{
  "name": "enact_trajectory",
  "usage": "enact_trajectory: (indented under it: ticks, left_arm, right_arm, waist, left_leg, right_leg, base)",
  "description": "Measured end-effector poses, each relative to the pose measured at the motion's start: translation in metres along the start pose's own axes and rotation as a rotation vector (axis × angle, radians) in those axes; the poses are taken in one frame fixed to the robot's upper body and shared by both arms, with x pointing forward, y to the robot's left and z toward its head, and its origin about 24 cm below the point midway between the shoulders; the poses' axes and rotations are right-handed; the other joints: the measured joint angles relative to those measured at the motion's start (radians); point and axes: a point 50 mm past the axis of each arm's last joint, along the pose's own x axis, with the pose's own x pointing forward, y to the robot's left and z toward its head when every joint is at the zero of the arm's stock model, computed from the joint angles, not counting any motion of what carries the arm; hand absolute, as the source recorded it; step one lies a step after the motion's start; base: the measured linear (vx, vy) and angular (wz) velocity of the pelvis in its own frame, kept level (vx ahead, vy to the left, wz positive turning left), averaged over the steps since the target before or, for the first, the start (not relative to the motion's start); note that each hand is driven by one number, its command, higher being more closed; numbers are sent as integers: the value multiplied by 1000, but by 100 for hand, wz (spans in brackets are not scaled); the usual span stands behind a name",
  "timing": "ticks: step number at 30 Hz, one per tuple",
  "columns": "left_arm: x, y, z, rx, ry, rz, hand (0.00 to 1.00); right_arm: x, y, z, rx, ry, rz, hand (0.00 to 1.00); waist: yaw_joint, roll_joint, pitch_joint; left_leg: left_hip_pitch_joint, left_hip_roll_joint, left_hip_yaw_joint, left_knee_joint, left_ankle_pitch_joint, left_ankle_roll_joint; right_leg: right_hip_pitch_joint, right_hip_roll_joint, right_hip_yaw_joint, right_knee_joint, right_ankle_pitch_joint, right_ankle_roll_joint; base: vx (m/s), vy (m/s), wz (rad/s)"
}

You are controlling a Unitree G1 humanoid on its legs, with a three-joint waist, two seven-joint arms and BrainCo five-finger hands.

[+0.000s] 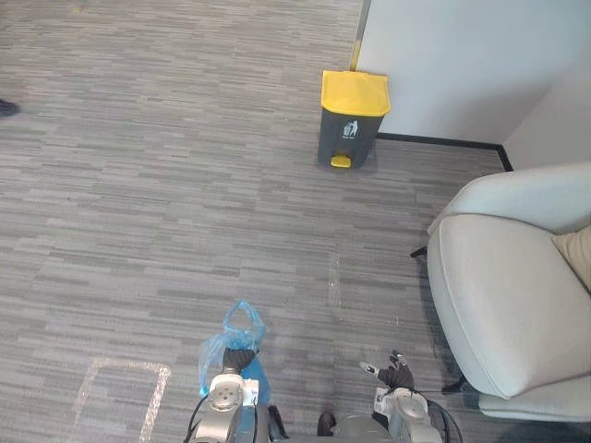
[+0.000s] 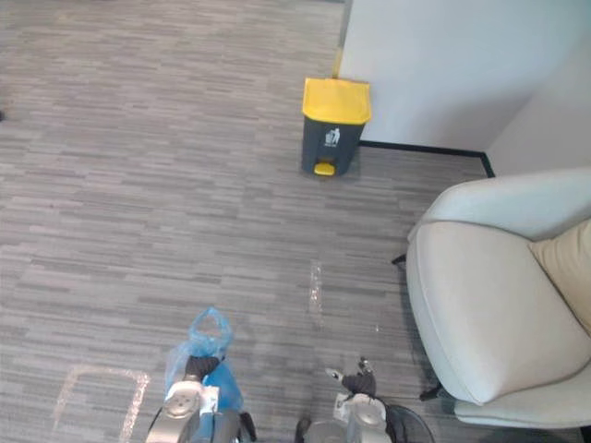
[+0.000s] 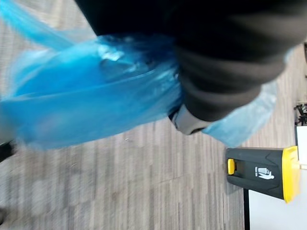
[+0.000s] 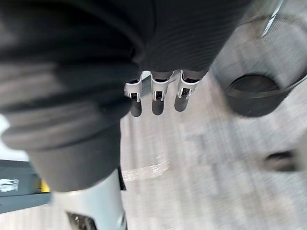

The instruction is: Gather rubbish on tea table into small bin, then transfer packed bag to large trash can.

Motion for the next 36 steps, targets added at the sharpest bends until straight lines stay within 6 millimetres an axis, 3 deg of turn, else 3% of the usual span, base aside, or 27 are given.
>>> enact_trajectory:
  ticks: [1, 3, 6, 9, 10, 11, 13, 15, 17, 18, 19, 20, 21, 23, 24, 25, 26, 28, 29, 30, 33, 34, 35, 36]
  left_arm:
    - [0, -2, -4, -1, 20, -6, 100]
    - [4, -1, 2, 7, 8, -2, 100]
    - [7, 7, 4, 31, -2, 9, 100]
    - [6, 14, -4, 55, 25, 19, 100]
    - [6, 15, -6, 63, 31, 18, 100]
    - [6, 16, -9, 68, 46, 19, 100]
    - [7, 19, -11, 79, 60, 24, 100]
    - [9, 20, -13, 85, 73, 25, 100]
    - [8, 21, -17, 84, 91, 27, 100]
    - [8, 27, -21, 97, 105, 35, 100]
    - [8, 23, -22, 91, 113, 29, 100]
    - [7, 21, -23, 90, 121, 24, 100]
    - [8, 19, -21, 86, 111, 19, 100]
    - [10, 12, -16, 68, 99, 8, 100]
    - [9, 7, -14, 53, 91, 1, 100]
    - [9, 5, -13, 43, 87, -1, 100]
    - [5, 0, -15, 22, 87, -9, 100]
    - [3, -7, -10, -3, 63, -21, 100]
    - [3, -9, -9, -9, 58, -24, 100]
    - [3, -9, -8, -10, 58, -26, 100]
    - [3, -8, -11, -32, 71, -22, 100]
    - [2, -10, -11, -38, 71, -25, 100]
    - [2, -13, -11, -47, 73, -30, 100]
    - [3, -6, -14, -32, 87, -16, 100]
  right_arm:
    - [0, -5, -5, -9, 24, -12, 0]
    - [0, -6, -7, -9, 33, -11, 0]
    - [2, -7, -4, 5, 26, -20, 0]
    - [2, -6, -12, -6, 66, -17, 0]
    - [1, -6, -16, -23, 87, -14, 0]
    - [-1, -8, -22, -28, 108, -20, 0]
    - [2, -7, -17, -38, 91, -13, 0]
    - [4, -9, -15, -59, 94, -14, 0]
    - [6, -13, -15, -90, 98, -14, 0]
    - [5, -18, -22, -107, 128, -22, 0]
    - [6, -22, -22, -108, 128, -31, 0]
    - [8, -24, -16, -117, 112, -36, 0]
    - [13, -27, -4, -121, 77, -42, 0]
    - [13, -31, -7, -120, 89, -51, 0]
    - [9, -32, -14, -119, 110, -54, 0]
    - [8, -30, -16, -117, 112, -49, 0]
    - [7, -25, -15, -112, 101, -37, 0]
    - [7, -22, -9, -100, 69, -31, 0]
    - [7, -20, -5, -93, 53, -28, 0]
    - [7, -19, -5, -90, 52, -27, 0]
    - [5, -16, -10, -55, 74, -35, 0]
    - [4, -19, -13, -48, 82, -47, 0]
    - [3, -26, -16, -60, 91, -62, 0]
    - [0, -19, -25, -49, 128, -45, 0]
  waist:
    - [-4, 1, 1]
    - [-6, -7, -5]
    - [4, -11, -5]
    - [-5, -12, -8]
    - [-12, -8, -5]
    - [-17, 0, -1]
    - [-29, -1, -1]
    - [-45, -2, 0]
    - [-57, -1, 7]
    - [-69, -22, 13]
    - [-72, -6, 19]
    - [-66, 21, 11]
    - [-68, 49, 27]
    - [-68, 68, 34]
    - [-68, 69, 37]
    - [-67, 68, 38]
    - [-55, 60, 40]
    - [-45, 49, 37]
    - [-32, 49, 36]
    - [-28, 55, 33]
    - [-6, 38, 42]
    - [-7, 50, 34]
    - [-6, 75, 28]
    - [-4, 27, 16]
  left_leg:
    - [15, 3, -33, -110, 147, -26]
    - [26, -15, -17, -113, 130, -16]
    - [97, -31, 79, -162, 97, 10]
    - [225, -73, 140, -298, 68, 10]
    - [265, -77, 148, -329, 44, 2]
    - [301, -78, 156, -360, 41, 0]
    - [331, -75, 167, -390, 34, -11]
    - [358, -66, 168, -408, 24, -26]
    - [405, -53, 172, -416, 9, -48]
    - [458, -66, 157, -417, -8, -94]
    - [474, -57, 144, -415, -14, -104]
    - [477, -34, 127, -417, -6, -115]
    - [470, -20, 75, -365, -2, -120]
    - [438, 21, 50, -231, 7, -132]
    - [397, 67, 33, -43, 45, -136]
    - [377, 86, 28, 39, 79, -131]
    - [318, 133, 32, 217, 67, -113]
    - [240, 151, 45, 308, 15, -90]
    - [184, 156, 60, 296, -10, -70]
    - [172, 157, 63, 277, -15, -71]
    - [136, 119, 56, 36, -7, -69]
    - [140, 91, 34, -142, 80, -60]
    - [138, 93, 0, -224, 168, -91]
    - [163, 42, 15, -240, 153, -75]
  right_leg:
    - [8, -28, 44, 38, -54, 75]
    - [-2, -46, 73, 39, -31, 80]
    - [-39, -77, 115, 83, 39, 119]
    - [-145, -121, 112, 305, 105, 154]
    - [-199, -133, 89, 413, 125, 135]
    - [-246, -132, 49, 455, 47, 108]
    - [-324, -117, -25, 426, -14, 82]
    - [-380, -91, -107, 318, -11, 56]
    - [-398, -48, -150, 121, 78, 28]
    - [-369, -21, -131, -56, 293, -1]
    - [-357, -7, -126, -44, 289, -28]
    - [-363, 7, -127, -23, 278, -32]
    - [-379, 7, -140, 53, 200, -37]
    - [-332, 13, -172, 64, 165, -54]
    - [-255, 23, -190, 39, 142, -57]
    - [-219, 27, -192, 24, 136, -57]
    - [-141, 29, -186, -12, 118, -60]
    - [-92, 27, -169, -49, 100, -52]
    - [-71, 27, -151, -70, 89, -46]
    - [-65, 24, -148, -72, 90, -45]
    - [-19, -6, -113, -80, 79, -7]
    - [-11, -9, -101, -80, 66, 30]
    - [-19, 10, -87, -80, 49, 61]
    - [-10, -33, -37, -99, 50, 86]
  base:
    - [288, 239, -35]
    - [310, 246, -36]
    - [271, 263, -78]
    - [153, 147, -72]
    - [143, 39, -44]
    - [159, 15, -43]
    - [195, -56, -26]
    - [270, -111, -5]
    - [398, -143, 16]
    - [466, -167, 29]
    - [474, -150, 11]
    - [463, -181, -6]
    - [465, -175, -6]
    - [510, -201, 32]
    - [451, -161, 37]
    - [414, -91, 18]
    - [303, -30, -1]
    - [355, 35, -28]
    - [269, 51, -40]
    - [257, 128, -40]
    - [234, 199, -36]
    - [214, 275, -20]
    - [304, 357, -23]
    - [213, 268, -20]
